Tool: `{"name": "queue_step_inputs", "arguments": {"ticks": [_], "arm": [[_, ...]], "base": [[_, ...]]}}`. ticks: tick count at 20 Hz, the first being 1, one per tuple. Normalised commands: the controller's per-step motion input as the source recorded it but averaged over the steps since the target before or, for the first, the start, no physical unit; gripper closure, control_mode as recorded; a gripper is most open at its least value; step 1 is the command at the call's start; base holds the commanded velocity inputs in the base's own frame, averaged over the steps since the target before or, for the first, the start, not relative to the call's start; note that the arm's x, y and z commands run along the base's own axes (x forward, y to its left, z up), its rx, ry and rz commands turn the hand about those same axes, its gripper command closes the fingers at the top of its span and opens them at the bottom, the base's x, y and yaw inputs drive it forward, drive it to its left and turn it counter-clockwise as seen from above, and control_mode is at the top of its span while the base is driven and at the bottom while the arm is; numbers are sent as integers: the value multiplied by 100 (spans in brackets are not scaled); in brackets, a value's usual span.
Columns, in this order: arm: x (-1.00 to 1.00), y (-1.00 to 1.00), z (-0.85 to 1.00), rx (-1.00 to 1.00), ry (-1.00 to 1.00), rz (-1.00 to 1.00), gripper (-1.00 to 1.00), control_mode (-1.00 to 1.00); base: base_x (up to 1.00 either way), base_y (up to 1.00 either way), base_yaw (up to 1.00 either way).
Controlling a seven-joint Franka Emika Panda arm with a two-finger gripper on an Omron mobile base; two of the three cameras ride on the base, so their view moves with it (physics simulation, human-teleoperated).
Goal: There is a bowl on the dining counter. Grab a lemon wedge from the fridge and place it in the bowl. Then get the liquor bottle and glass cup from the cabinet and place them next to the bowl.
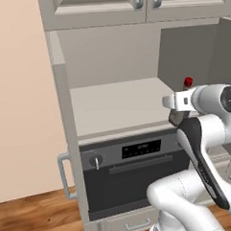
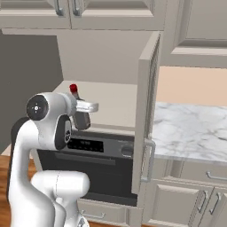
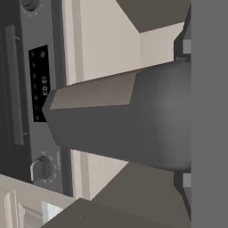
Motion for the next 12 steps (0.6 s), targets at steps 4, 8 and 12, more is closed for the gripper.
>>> {"name": "queue_step_inputs", "arguments": {"ticks": [4, 8, 12], "arm": [[-33, 0, 30, 0, 0, 0, 100, -100], [-18, 7, 0, 0, 0, 0, 100, -100], [-12, 15, 0, 0, 0, 0, 100, -100]], "base": [[0, 0, 0], [0, 0, 0], [0, 0, 0]]}}
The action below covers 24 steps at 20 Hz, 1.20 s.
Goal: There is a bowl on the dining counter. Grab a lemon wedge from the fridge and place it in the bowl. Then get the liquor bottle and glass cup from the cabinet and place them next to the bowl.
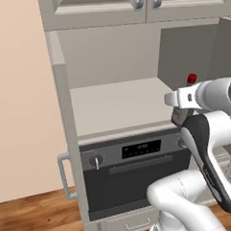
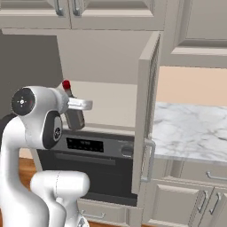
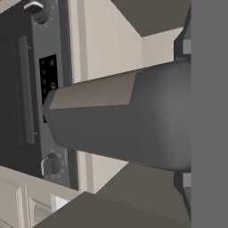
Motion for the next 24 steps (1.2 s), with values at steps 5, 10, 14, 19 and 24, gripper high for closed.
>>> {"name": "queue_step_inputs", "arguments": {"ticks": [5, 10, 14, 19, 24], "arm": [[-10, 5, 0, 0, 0, 0, 100, 100], [0, 0, 0, 0, 0, 0, 100, 100], [0, 0, 0, 0, 0, 0, 100, 100], [0, 0, 0, 0, 0, 0, 100, 100], [0, 0, 0, 0, 0, 0, 100, 100]], "base": [[-3, 0, 0], [-24, 0, 1], [-76, 0, 0], [-96, 0, 0], [-100, 0, 0]]}}
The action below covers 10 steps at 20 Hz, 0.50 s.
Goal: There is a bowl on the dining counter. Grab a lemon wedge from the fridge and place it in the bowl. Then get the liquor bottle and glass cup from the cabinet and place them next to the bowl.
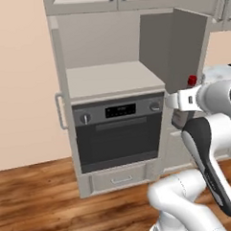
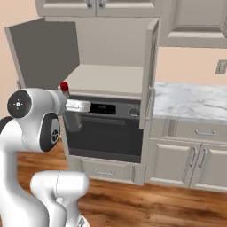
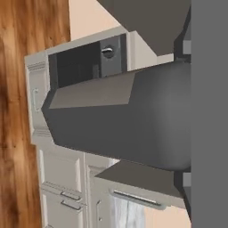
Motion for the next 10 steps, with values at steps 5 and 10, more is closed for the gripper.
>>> {"name": "queue_step_inputs", "arguments": {"ticks": [5, 10], "arm": [[0, 0, 0, 0, 0, 0, 100, 100], [0, 0, 0, 0, 0, 0, 100, 100]], "base": [[-92, 0, -15], [-82, 0, -43]]}}
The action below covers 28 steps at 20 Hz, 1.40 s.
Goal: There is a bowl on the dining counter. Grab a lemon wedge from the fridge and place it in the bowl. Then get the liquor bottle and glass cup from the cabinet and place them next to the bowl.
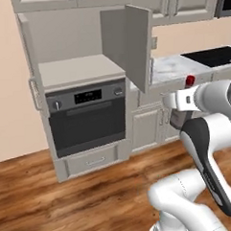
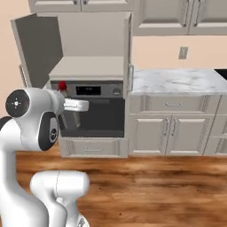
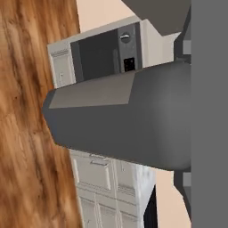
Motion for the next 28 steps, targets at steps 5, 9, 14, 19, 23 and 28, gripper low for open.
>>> {"name": "queue_step_inputs", "arguments": {"ticks": [5, 9, 14, 19, 23, 28], "arm": [[0, 0, 0, 0, 0, 0, 100, 100], [0, 0, 0, 0, 0, 0, 100, 100], [0, 0, 0, 0, 0, 0, 100, 100], [0, 0, 0, 0, 0, 0, 100, 100], [0, 0, 0, 0, 0, 0, 100, 100], [0, 0, 0, 0, 0, 0, 100, 100]], "base": [[-76, 0, -51], [-72, 0, -55], [-69, 0, -56], [-66, 0, -57], [-63, 0, -57], [-60, 0, -56]]}}
